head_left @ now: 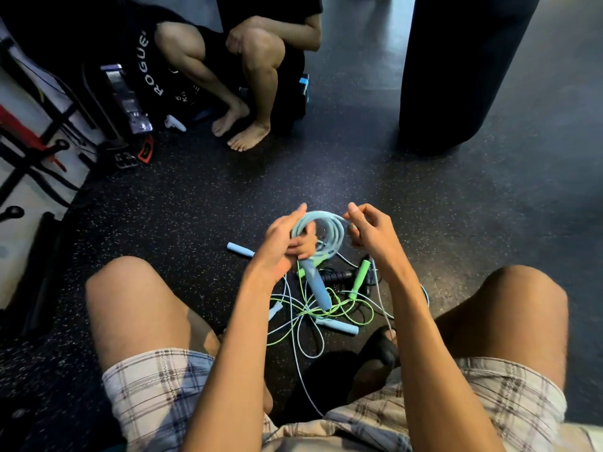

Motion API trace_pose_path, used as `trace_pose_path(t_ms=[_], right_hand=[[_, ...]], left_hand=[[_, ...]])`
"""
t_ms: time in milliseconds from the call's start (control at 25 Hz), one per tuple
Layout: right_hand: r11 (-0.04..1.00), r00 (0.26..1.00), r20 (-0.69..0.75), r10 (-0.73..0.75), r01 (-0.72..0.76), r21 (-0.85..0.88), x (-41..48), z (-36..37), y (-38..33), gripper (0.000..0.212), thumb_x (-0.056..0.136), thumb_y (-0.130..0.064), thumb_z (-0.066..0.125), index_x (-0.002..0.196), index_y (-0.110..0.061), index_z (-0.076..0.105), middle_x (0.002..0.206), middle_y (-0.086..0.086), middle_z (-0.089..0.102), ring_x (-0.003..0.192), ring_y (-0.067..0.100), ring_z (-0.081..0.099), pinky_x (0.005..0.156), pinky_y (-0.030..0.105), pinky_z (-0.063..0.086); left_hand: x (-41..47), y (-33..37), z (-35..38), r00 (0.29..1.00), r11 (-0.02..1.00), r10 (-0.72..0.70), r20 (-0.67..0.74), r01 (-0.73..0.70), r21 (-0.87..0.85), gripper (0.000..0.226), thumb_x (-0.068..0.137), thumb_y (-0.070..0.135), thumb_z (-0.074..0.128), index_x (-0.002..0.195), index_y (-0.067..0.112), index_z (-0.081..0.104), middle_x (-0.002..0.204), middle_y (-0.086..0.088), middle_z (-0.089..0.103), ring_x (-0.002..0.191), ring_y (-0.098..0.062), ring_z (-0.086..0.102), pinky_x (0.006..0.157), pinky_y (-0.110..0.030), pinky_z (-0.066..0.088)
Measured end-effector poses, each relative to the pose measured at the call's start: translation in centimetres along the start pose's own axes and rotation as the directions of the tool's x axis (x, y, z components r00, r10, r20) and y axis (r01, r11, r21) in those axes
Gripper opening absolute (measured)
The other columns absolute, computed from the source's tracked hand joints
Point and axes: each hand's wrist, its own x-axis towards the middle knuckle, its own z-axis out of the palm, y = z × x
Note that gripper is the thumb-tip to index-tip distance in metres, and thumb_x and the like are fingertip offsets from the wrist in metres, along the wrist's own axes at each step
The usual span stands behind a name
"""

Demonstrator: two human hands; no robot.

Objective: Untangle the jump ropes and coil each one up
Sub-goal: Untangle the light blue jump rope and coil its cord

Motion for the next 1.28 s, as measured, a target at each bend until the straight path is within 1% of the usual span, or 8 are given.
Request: trace_pose_path(t_ms=[160, 360, 560, 760, 840, 960, 1120, 1280], right_hand=[[0.997, 0.997, 0.028, 0.069, -0.068, -0.028, 0.2, -0.2, 1.4, 0.021, 0.098, -0.028, 0.059, 0.088, -0.01, 0.056, 0.059, -0.002, 0.048, 0.05, 0.008, 0.042, 0.053, 0.027, 0.042], [0.976, 0.976, 0.147, 0.162, -0.136, -0.172, 0.3, 0.2, 3.3, 0.011, 0.093, -0.013, 0.066, 0.092, -0.008, 0.057, 0.068, 0.007, 0.054, 0.055, 0.014, 0.048, 0.047, 0.025, 0.049], [0.923, 0.903, 0.297, 0.309, -0.209, -0.324, 0.2, 0.2, 3.9, 0.015, 0.088, -0.011, 0.072, 0.088, -0.006, 0.058, 0.067, 0.007, 0.061, 0.053, 0.016, 0.055, 0.049, 0.028, 0.053], [0.908, 0.865, 0.406, 0.295, -0.123, -0.4, -0.2, 0.5, 2.9, 0.01, 0.089, -0.01, 0.07, 0.085, -0.004, 0.064, 0.068, 0.007, 0.064, 0.057, 0.014, 0.058, 0.052, 0.024, 0.051], [0.938, 0.845, 0.472, 0.252, -0.093, -0.334, -0.4, 0.6, 2.1, 0.009, 0.092, -0.01, 0.067, 0.086, -0.004, 0.065, 0.07, 0.01, 0.063, 0.061, 0.017, 0.058, 0.054, 0.024, 0.05], [0.971, 0.844, 0.504, 0.184, -0.074, -0.229, -0.6, 0.5, 0.8, 0.011, 0.094, -0.013, 0.064, 0.086, -0.006, 0.065, 0.076, 0.012, 0.061, 0.067, 0.02, 0.054, 0.058, 0.024, 0.047], [0.99, 0.881, 0.47, 0.047, 0.022, -0.141, -0.8, 0.4, -1.3, 0.016, 0.097, -0.016, 0.061, 0.084, -0.007, 0.064, 0.071, 0.009, 0.056, 0.063, 0.018, 0.049, 0.056, 0.022, 0.041], [0.985, 0.942, 0.325, -0.081, 0.126, -0.12, -0.4, 0.5, -2.0, 0.025, 0.099, -0.012, 0.057, 0.074, -0.014, 0.061, 0.062, 0.005, 0.05, 0.058, 0.016, 0.043, 0.052, 0.023, 0.035]], left_hand=[[0.3, 0.5, -1.1, 0.991, 0.929, 0.097, -0.09, -0.123, -0.348, 0.044, 0.104, 0.041, 0.028, 0.082, 0.011, 0.052, 0.051, 0.007, 0.028, 0.044, -0.007, 0.025, 0.05, -0.022, 0.029], [1.2, 1.1, -3.3, 0.892, 0.807, 0.2, -0.406, -0.385, -0.449, 0.033, 0.107, 0.03, 0.026, 0.086, 0.013, 0.046, 0.071, 0.001, 0.04, 0.064, -0.011, 0.042, 0.07, -0.024, 0.042], [0.8, 0.6, -5.2, 0.545, 0.85, 0.321, -0.775, -0.526, -0.017, 0.02, 0.104, 0.019, 0.043, 0.098, 0.005, 0.056, 0.074, -0.005, 0.059, 0.064, -0.015, 0.062, 0.072, -0.029, 0.055], [0.6, -0.8, -5.7, 0.41, 0.825, 0.558, -0.721, -0.365, 0.431, 0.016, 0.103, 0.014, 0.044, 0.101, 0.0, 0.052, 0.068, -0.006, 0.065, 0.056, -0.011, 0.066, 0.062, -0.021, 0.053], [0.8, -1.2, -5.8, 0.471, 0.783, 0.613, -0.634, -0.251, 0.569, 0.018, 0.102, 0.013, 0.046, 0.098, -0.002, 0.054, 0.065, -0.005, 0.066, 0.055, -0.013, 0.066, 0.062, -0.021, 0.053], [0.7, -1.4, -5.7, 0.663, 0.75, 0.545, -0.513, -0.113, 0.651, 0.022, 0.101, 0.016, 0.047, 0.097, -0.002, 0.059, 0.066, -0.008, 0.067, 0.057, -0.018, 0.067, 0.062, -0.025, 0.055], [0.0, -0.8, -3.8, 0.911, 0.756, 0.268, -0.314, 0.003, 0.654, 0.027, 0.102, 0.017, 0.047, 0.095, -0.002, 0.065, 0.063, -0.013, 0.064, 0.051, -0.014, 0.063, 0.053, -0.019, 0.049], [-0.4, -0.5, -1.8, 0.993, 0.847, -0.045, -0.107, 0.094, 0.523, 0.04, 0.104, 0.022, 0.04, 0.093, -0.009, 0.063, 0.052, -0.012, 0.055, 0.04, -0.02, 0.05, 0.046, -0.027, 0.043]])
